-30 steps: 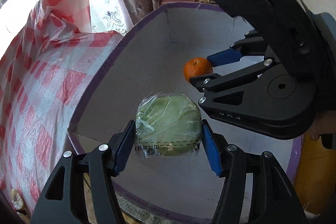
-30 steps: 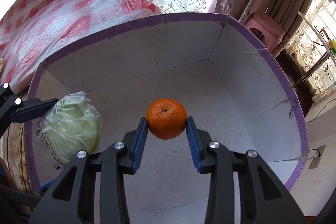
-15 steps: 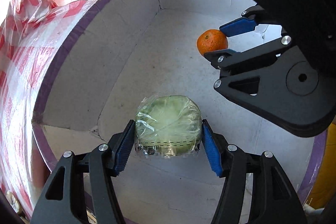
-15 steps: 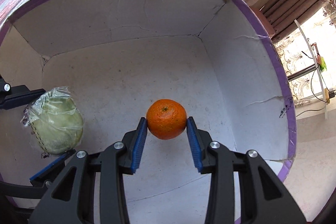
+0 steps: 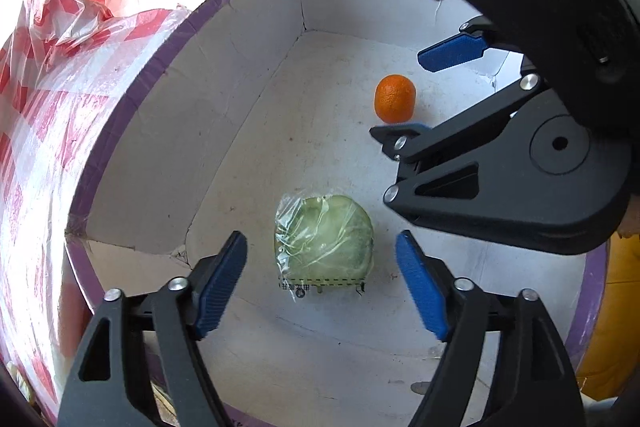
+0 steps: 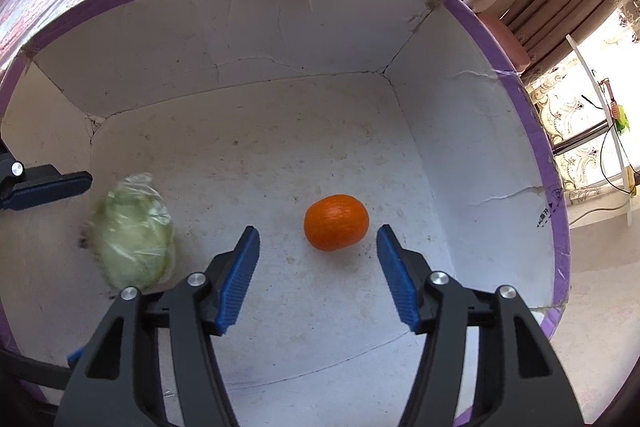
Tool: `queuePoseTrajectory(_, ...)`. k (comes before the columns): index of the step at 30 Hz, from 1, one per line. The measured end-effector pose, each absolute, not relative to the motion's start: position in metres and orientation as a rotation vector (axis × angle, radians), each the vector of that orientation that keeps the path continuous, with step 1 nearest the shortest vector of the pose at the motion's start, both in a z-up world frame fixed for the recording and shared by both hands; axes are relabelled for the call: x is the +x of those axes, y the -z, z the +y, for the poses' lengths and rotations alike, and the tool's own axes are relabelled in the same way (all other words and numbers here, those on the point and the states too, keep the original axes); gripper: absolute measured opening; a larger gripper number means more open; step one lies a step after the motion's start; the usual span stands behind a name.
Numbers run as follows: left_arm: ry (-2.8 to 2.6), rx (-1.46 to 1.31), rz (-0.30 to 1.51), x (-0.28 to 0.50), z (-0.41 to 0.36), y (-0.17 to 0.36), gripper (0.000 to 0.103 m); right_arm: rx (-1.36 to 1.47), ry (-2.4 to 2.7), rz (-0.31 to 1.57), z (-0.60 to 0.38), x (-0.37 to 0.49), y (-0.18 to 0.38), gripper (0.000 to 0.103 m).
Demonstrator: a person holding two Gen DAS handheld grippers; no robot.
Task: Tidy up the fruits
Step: 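Open both grippers to drop the lettuce and orange into the box, then move both grippers back toward the remaining fruits on the tablecloth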
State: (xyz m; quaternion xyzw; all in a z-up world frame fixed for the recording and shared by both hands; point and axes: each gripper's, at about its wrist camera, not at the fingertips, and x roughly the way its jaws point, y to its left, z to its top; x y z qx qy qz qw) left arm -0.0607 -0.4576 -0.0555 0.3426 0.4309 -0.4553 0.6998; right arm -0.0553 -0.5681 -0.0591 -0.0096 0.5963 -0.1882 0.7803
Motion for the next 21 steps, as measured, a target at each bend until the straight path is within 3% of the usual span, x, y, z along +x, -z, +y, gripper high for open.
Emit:
queuePoseTrajectory(1, 1.022, 0.758, 0.952, -0.062, -0.457, 0.054, 0.087, -0.021, 0.406, 1.282, -0.566, -0.057, 0.057, 0.072)
queuePoseTrajectory(9, 1.042, 0.718, 0.91, -0.068, -0.446, 0.041, 0.088, 0.009, 0.423, 1.236, -0.565, -0.065, 0.047, 0.076)
queuePoseTrajectory(15, 0.988, 0.525, 0.84, -0.055, -0.417, 0.003, 0.088, 0.053, 0.474, 1.061, -0.566, -0.079, 0.003, 0.076)
queuePoseTrajectory(21, 0.934, 0.291, 0.691, -0.048, -0.359, -0.046, 0.089, 0.182, 0.455, 0.823, -0.561, -0.095, -0.055, 0.095)
